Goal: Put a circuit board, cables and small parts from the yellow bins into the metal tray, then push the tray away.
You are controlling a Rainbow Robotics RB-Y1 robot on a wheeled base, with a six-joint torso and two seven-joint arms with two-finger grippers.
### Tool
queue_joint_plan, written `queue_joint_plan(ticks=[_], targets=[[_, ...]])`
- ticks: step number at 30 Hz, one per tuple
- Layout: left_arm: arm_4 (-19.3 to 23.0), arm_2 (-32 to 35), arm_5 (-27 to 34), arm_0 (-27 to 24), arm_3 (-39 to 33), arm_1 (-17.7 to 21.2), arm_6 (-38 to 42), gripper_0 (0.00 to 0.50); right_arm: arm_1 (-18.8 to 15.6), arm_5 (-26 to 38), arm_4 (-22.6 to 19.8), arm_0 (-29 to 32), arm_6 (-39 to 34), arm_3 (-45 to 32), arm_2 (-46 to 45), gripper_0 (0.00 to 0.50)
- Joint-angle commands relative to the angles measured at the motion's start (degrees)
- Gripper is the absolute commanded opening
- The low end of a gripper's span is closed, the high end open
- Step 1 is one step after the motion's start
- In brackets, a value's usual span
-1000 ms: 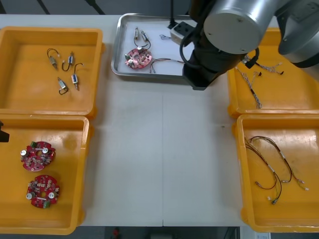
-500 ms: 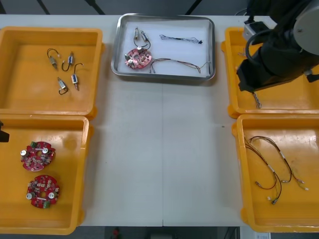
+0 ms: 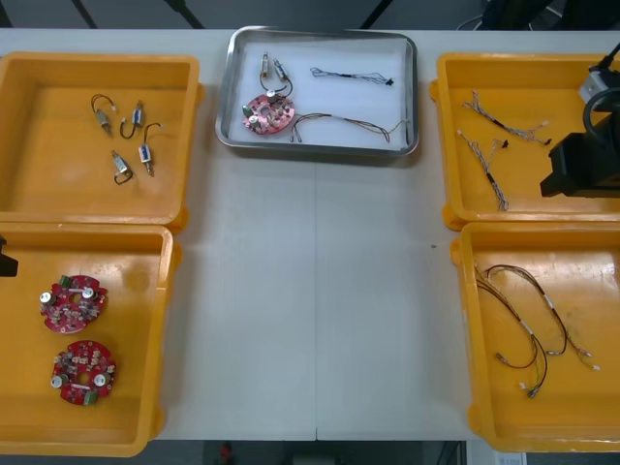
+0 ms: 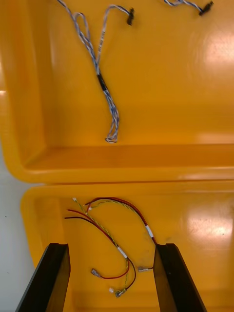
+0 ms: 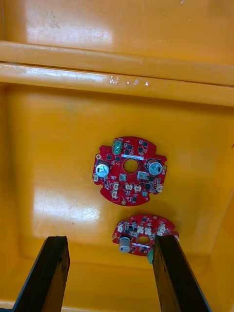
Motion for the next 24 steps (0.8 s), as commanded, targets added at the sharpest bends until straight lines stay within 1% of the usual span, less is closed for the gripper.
queue_joint_plan(ticks=[1, 6, 13, 17, 21, 24], targets=[[0.1, 1.8, -0.51, 1.31, -0.33, 2.49, -3.92, 0.5, -2.47, -0.53, -0.74, 5.77, 2.3, -1.42, -6.37, 0.5], [0.1, 1.8, -0.51, 1.31, -0.33, 2.49, -3.92, 0.5, -2.47, -0.53, -1.09, 10.25, 3.71, -1.42, -10.15, 0.5], [0.1, 1.8, -0.51, 1.31, -0.33, 2.49, -3.92, 0.5, -2.47, -0.53, -1.26, 12.36, 5.47, -1.69, -10.68, 0.5], [0.1, 1.8, -0.51, 1.31, -0.33, 2.49, -3.92, 0.5, -2.29, -0.53, -1.09, 13.85, 6.08, -3.44, -10.68, 0.5], [0.1, 1.8, -0.51, 1.31, -0.33, 2.49, -3.92, 0.5, -1.94, -0.88, -0.03, 15.52, 6.08, -5.99, -10.68, 0.5], [0.1, 1.8, -0.51, 1.31, -0.33, 2.49, -3.92, 0.5, -1.33, -1.23, 0.93, 15.96, 6.08, -6.43, -10.68, 0.5]])
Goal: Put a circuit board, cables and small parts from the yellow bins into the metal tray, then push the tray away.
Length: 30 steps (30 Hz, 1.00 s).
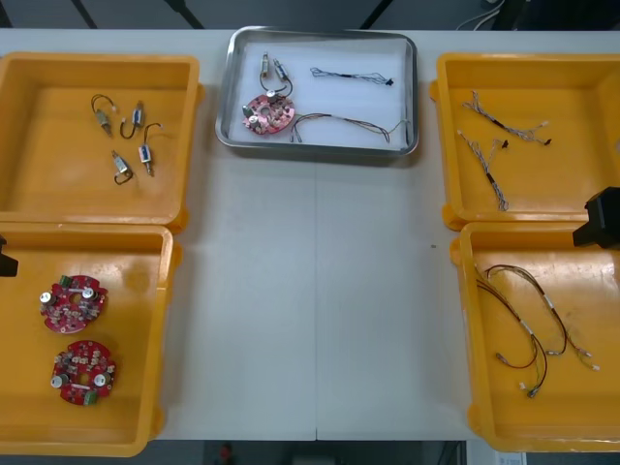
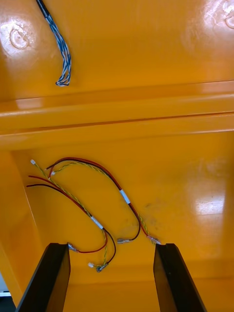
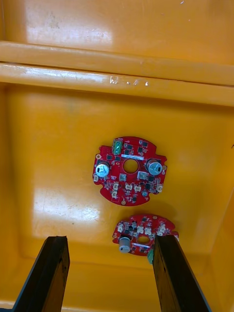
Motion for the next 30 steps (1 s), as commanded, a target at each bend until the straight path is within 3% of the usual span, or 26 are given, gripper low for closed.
queue_joint_plan(ticks=[1, 8, 30], targets=[[0.1, 1.8, -0.51, 1.31, -0.33, 2.49, -3.92, 0.5, -0.87, -0.86, 1.98, 1.6, 2.32, -2.26, -1.63, 0.5], [0.1, 1.8, -0.51, 1.31, -0.33, 2.49, -3.92, 0.5, 1.06, -0.86, 4.53, 2.22, 2.67, -2.26, -1.63, 0.5], [0.1, 1.8, -0.51, 1.31, -0.33, 2.49, -3.92, 0.5, 1.06, -0.86, 4.53, 2.22, 2.67, -2.26, -1.63, 0.5]])
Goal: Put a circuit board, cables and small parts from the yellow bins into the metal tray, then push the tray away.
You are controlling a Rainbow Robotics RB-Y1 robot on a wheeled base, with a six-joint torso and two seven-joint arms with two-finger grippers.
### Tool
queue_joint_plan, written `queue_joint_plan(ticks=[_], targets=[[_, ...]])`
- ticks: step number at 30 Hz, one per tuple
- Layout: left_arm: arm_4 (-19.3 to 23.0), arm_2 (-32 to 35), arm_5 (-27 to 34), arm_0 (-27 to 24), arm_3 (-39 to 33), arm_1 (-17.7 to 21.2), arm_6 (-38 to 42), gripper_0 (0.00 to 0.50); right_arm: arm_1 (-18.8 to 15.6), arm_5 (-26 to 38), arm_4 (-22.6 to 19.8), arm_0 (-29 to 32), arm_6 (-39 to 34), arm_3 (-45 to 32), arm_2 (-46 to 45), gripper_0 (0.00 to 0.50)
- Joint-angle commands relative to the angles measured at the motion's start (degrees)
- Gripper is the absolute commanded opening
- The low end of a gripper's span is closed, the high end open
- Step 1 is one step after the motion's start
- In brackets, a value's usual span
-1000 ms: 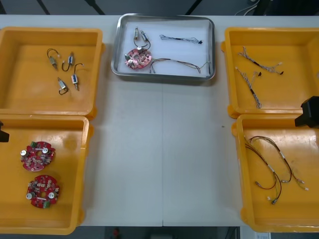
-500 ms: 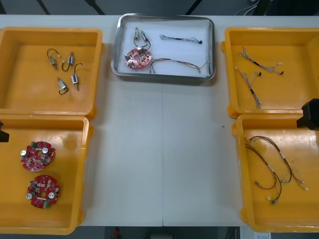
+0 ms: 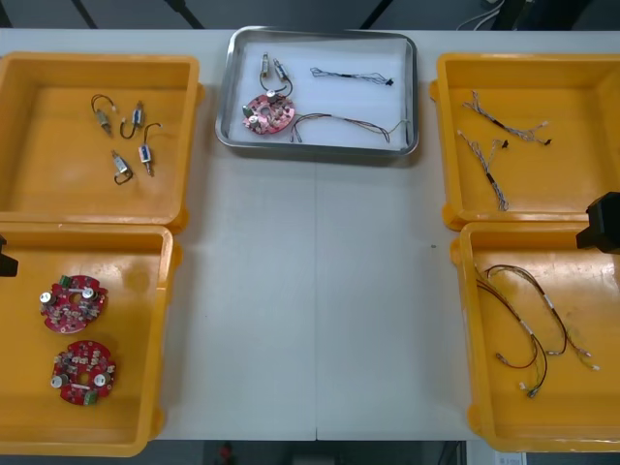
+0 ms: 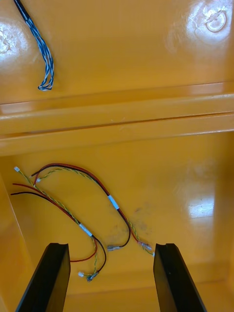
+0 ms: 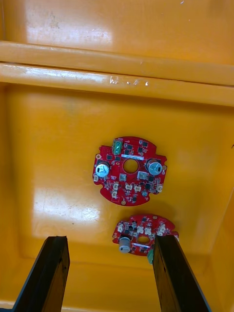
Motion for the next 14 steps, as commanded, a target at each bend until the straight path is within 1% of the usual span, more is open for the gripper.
queue_joint_plan(ticks=[1, 14], targets=[[0.1, 1.8, -0.51, 1.31, -0.33, 2.49, -3.92, 0.5, 0.29, -0.35, 0.52, 0.67, 2.67, -1.28, -1.63, 0.5], [0.1, 1.8, -0.51, 1.31, -0.33, 2.49, -3.92, 0.5, 0.29, -0.35, 0.52, 0.67, 2.67, -1.28, -1.63, 0.5]])
